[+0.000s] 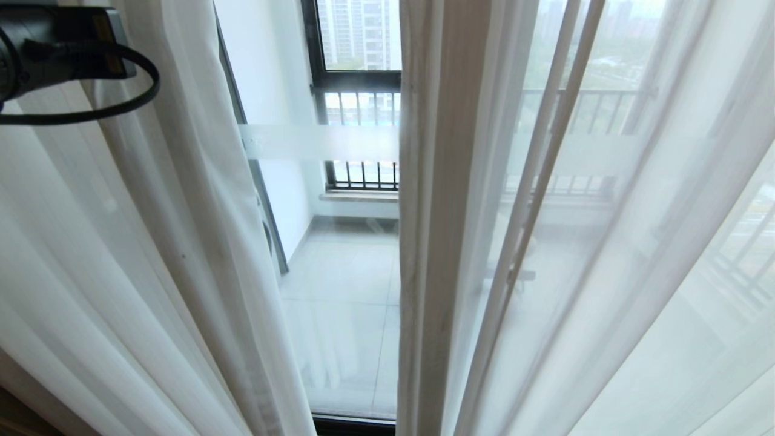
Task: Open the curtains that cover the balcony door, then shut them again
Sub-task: Pull the inner curtains open on both sides
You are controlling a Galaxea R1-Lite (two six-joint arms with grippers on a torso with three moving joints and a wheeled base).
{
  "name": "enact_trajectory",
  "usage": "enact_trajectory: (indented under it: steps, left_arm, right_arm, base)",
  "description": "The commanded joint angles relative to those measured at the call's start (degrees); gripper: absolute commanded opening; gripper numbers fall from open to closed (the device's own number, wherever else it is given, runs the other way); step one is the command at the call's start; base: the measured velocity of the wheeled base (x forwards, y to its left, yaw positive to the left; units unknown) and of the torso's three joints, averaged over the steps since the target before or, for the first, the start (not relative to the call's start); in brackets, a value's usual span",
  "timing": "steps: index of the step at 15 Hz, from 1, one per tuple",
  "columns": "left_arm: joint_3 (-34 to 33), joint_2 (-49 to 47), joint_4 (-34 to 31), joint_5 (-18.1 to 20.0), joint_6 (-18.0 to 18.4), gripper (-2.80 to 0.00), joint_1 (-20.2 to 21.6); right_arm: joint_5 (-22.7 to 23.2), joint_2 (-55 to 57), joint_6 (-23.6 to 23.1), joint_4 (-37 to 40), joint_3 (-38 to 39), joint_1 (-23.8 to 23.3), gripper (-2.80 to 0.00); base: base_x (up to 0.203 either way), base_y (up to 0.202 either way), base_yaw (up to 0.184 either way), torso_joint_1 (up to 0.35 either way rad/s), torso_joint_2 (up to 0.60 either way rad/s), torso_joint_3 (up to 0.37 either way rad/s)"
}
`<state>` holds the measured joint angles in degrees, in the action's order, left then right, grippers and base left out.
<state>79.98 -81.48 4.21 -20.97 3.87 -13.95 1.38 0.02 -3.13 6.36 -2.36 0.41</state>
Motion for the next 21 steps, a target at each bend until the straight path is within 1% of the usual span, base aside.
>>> enact_trajectory:
  steps: [1, 4, 18, 21]
  left_arm:
    - [-0.09, -0.08, 0.01, -0.13, -0.88, -2.8, 0.06]
    - [0.0, -0.81, 0.04, 0.04, -2.12, -2.8, 0.06]
    - [0.0, -2.1, 0.1, 0.23, -2.2, -2.8, -0.12]
    - [-0.45, -2.1, 0.1, 0.23, -2.38, -2.8, 0.42]
  right_arm:
    - [0.03, -0.02, -0.03, 0.05, -0.01, 0.02, -2.8]
    - [0.03, -0.02, -0.03, 0.05, -0.01, 0.02, -2.8]
    - [0.03, -0.02, -0.03, 0.05, -0.01, 0.02, -2.8]
    - [0.03, -0.02, -0.03, 0.05, -0.01, 0.02, -2.8]
  base:
    - [0.0, 0.0, 0.0, 0.0, 0.0, 0.0]
    - [0.0, 0.0, 0.0, 0.0, 0.0, 0.0]
    - [0.0, 0.0, 0.0, 0.0, 0.0, 0.0]
    - [-0.001, 0.131, 0.001, 0.002, 0.0, 0.001]
